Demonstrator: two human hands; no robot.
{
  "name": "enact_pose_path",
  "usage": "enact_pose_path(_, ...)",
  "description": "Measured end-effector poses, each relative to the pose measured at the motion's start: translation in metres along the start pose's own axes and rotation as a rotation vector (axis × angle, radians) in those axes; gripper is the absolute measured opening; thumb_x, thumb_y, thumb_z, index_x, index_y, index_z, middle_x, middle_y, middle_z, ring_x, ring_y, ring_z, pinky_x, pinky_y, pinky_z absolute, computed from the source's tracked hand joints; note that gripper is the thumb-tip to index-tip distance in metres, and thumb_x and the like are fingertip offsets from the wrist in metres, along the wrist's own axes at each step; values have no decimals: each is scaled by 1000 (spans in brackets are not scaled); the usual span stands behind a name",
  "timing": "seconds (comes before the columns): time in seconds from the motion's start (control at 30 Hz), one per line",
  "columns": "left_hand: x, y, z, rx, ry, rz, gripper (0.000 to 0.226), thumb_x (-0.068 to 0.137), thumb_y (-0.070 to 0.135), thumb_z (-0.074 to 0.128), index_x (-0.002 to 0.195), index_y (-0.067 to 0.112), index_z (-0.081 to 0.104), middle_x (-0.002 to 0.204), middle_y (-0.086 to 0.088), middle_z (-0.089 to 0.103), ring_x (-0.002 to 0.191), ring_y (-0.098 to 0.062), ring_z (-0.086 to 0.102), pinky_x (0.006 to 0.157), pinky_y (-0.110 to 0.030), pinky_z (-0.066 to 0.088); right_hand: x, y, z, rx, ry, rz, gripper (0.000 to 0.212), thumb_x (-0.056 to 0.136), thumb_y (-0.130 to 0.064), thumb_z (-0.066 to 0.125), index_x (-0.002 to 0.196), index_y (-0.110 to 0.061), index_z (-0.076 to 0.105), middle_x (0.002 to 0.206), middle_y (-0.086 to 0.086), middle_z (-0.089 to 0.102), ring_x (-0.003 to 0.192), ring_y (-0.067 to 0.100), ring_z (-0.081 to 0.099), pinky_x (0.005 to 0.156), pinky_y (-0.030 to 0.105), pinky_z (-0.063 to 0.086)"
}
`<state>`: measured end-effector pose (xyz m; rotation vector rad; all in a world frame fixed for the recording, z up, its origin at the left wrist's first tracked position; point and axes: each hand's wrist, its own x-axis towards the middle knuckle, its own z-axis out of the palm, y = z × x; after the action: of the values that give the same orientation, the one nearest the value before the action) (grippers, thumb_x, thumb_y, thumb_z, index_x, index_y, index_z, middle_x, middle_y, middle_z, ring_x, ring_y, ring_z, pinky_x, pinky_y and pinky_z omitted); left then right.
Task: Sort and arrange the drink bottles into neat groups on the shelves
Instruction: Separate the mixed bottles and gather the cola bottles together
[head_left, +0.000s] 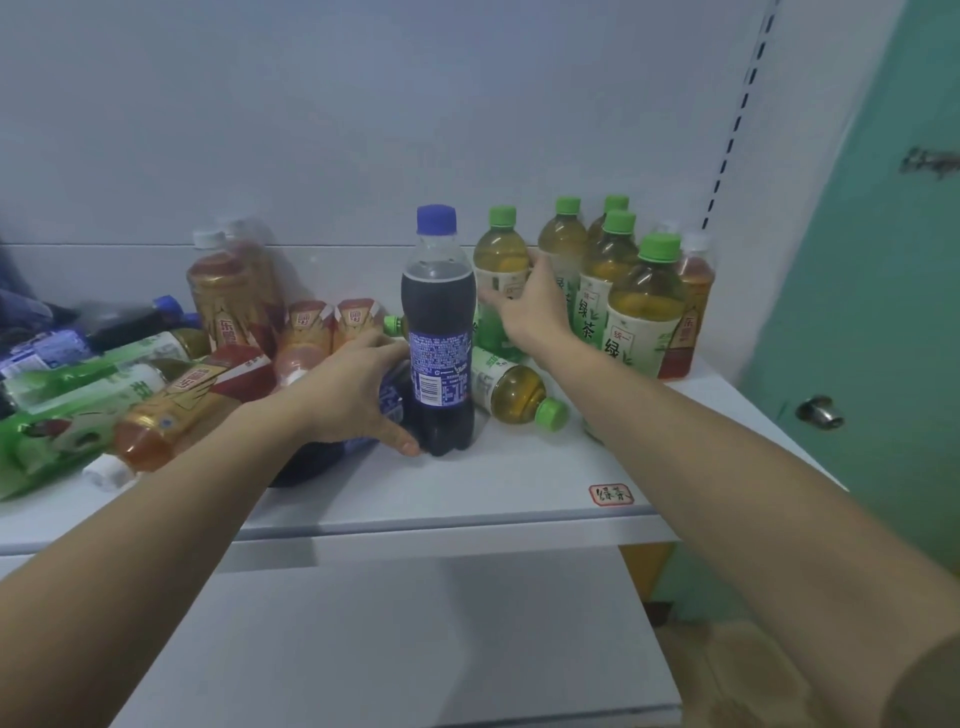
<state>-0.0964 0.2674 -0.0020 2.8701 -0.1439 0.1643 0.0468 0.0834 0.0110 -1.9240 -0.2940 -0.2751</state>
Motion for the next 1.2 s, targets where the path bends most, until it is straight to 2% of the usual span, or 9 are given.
enact_pose_path(0.17, 2, -3, 4, 62, 19, 21, 122, 53, 56, 95, 156, 27, 37, 151, -2, 41, 133, -25, 42, 113, -41, 40, -23, 1, -9, -131, -8, 43, 83, 93, -30, 73, 158, -15, 24, 161, 9, 33, 147, 28, 35, 119, 49, 31)
enact_pose_path(0.27, 2, -5, 7, 111, 44, 45, 118, 57, 51, 96, 156, 27, 37, 149, -1, 43, 129, -24, 44, 108, -37, 42, -52, 2, -17, -238, -38, -72, 60, 92, -22, 71, 145, -20, 42, 147, 6, 40, 127, 20, 48, 113, 42, 39)
enact_pose_path(0.33, 3, -6, 9, 147, 63, 68, 113, 60, 48, 95, 155, 26, 38, 147, -2, 45, 127, -24, 47, 105, -36, 44, -70, 5, -21, -341, -143, -144, 47, 92, -22, 71, 135, -20, 51, 136, 4, 44, 118, 17, 52, 110, 40, 44)
enact_pose_path(0.5, -3, -3, -2, 234, 72, 102, 82, 73, 53, 84, 142, 23, 52, 135, -2, 60, 113, -22, 58, 94, -36, 52, -106, 14, -35, -642, -274, -142, 55, 90, -34, 73, 135, -28, 41, 133, 7, 46, 118, 27, 51, 100, 45, 49)
enact_pose_path(0.63, -21, 2, -8, 266, 77, 78, 65, 83, 57, 71, 137, 24, 56, 135, -2, 62, 114, -23, 60, 92, -37, 50, -117, 13, -49, -602, -307, -75, 58, 88, -21, 77, 130, -32, 39, 130, 6, 47, 112, 24, 51, 90, 36, 45)
enact_pose_path(0.73, -39, 2, -10, 295, 126, 26, 59, 88, 59, 63, 136, 26, 58, 139, -2, 58, 115, -26, 61, 93, -43, 55, -116, -4, -64, -586, -295, -128, 42, 90, -24, 75, 115, -29, 42, 121, 4, 49, 105, 19, 50, 87, 32, 38)
enact_pose_path(0.9, -59, 0, -18, 281, 100, -55, 62, 88, 56, 66, 143, 30, 53, 137, -4, 58, 116, -28, 59, 93, -41, 55, -92, -57, -91, -600, -140, -348, 7, 101, -25, 62, 100, -20, 58, 101, -3, 56, 91, 13, 55, 84, 27, 44)
enact_pose_path(1.07, -66, 3, -2, 226, 163, -86, 63, 91, 38, 69, 149, 26, 48, 135, -7, 61, 114, -31, 61, 92, -44, 56, -60, -93, -90, -626, -227, -328, 12, 104, -29, 58, 101, -18, 64, 101, -1, 58, 85, 15, 52, 66, 22, 38)
enact_pose_path(1.2, -69, -7, 8, 235, 205, -92, 71, 90, 37, 69, 155, 28, 40, 142, -4, 58, 120, -31, 59, 91, -43, 57, -38, -110, -75, -638, -255, -303, 24, 102, -31, 61, 116, -13, 69, 119, 6, 66, 93, 19, 53, 79, 30, 40)
